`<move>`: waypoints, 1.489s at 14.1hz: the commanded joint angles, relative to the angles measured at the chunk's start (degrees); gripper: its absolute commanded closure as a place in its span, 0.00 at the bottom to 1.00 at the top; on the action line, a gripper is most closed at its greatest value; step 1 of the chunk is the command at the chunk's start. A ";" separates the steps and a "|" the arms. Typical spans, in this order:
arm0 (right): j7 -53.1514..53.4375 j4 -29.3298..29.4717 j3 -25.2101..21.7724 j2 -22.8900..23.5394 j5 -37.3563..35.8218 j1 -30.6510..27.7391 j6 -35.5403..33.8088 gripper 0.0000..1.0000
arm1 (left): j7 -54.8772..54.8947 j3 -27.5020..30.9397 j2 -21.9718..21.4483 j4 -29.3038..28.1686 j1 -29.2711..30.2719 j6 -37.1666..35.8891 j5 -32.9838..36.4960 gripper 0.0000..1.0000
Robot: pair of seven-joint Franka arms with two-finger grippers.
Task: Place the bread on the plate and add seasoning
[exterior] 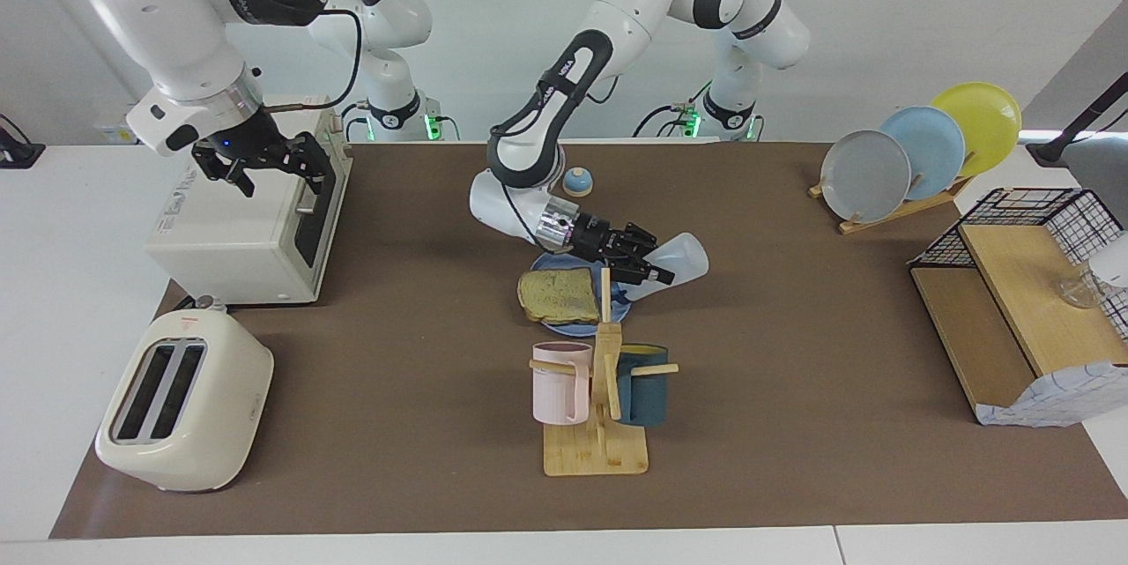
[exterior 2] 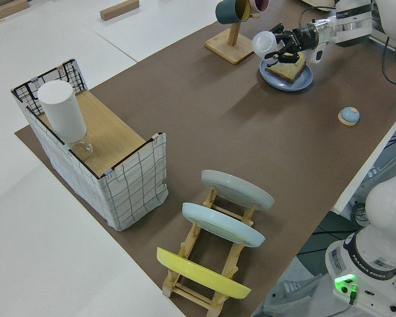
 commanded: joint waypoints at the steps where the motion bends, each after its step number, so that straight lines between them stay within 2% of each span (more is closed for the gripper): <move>1: 0.86 -0.51 0.43 -0.72 0.83 -0.68 0.41 0.00 | 0.58 -0.18 -0.66 -0.89 -1.70 -0.10 1.12 1.00; 5: 0.86 -0.51 0.52 -0.72 0.83 -0.77 0.41 0.00 | 0.67 -0.27 -0.75 -0.63 -5.74 -1.94 -0.81 1.00; 8: 0.86 -0.51 0.43 -0.72 0.83 -0.77 0.41 0.00 | 0.58 -0.27 -1.54 -0.63 -5.75 -3.09 -2.83 1.00; 11: 0.86 -0.51 0.52 -0.72 0.83 -0.68 0.41 0.00 | 0.67 -0.36 -9.33 -2.38 -4.61 -1.95 -7.39 1.00; 16: 0.86 -0.51 0.52 -0.72 0.83 -0.77 0.41 0.00 | -0.81 -0.36 -15.77 -2.65 0.31 -0.54 -13.90 1.00; 18: 0.86 -0.51 0.43 -0.72 0.83 -0.77 0.41 0.00 | -3.01 -0.36 -19.27 -2.91 3.38 2.86 -19.41 1.00; 21: 0.86 -0.51 0.43 -0.72 0.83 -0.68 0.41 0.00 | -3.55 -0.36 -27.36 -5.46 9.70 7.45 -27.95 1.00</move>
